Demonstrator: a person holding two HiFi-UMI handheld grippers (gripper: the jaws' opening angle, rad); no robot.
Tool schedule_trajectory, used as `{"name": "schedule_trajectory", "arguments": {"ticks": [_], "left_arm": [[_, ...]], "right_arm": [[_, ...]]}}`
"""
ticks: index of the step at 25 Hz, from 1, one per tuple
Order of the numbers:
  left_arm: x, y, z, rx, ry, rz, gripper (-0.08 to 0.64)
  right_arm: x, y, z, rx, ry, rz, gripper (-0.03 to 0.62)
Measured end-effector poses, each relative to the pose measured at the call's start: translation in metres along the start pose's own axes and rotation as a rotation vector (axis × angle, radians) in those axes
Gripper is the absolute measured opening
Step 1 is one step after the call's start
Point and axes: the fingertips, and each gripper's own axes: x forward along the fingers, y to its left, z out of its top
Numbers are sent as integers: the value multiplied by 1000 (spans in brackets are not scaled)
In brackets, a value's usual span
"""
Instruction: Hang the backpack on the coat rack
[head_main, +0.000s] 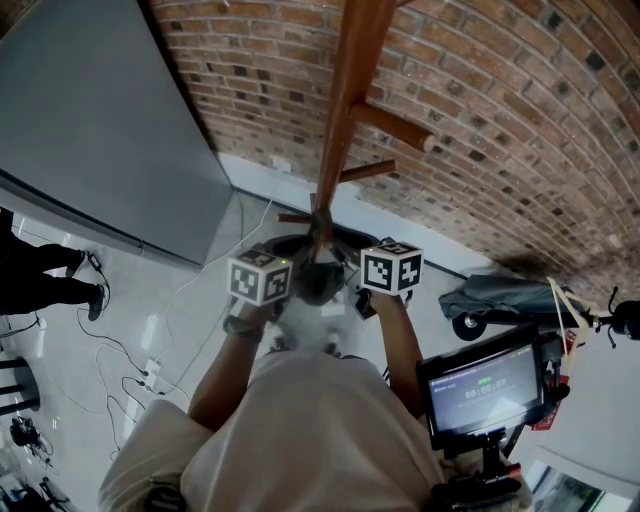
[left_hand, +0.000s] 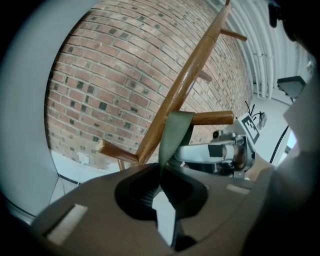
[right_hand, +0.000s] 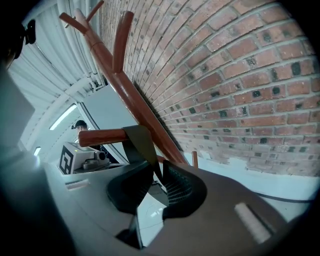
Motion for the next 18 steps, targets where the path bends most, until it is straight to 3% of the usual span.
{"name": "schedule_trajectory", "arguments": {"ticks": [12,18], "left_arm": [[8,-4,-2,22,3,-14,14],[10,-6,-4,-4,3,-38,33]], "right_arm": [[3,1,1,-15,-7,-39,64],[2,0,0,-5,-29,-42,64]]}}
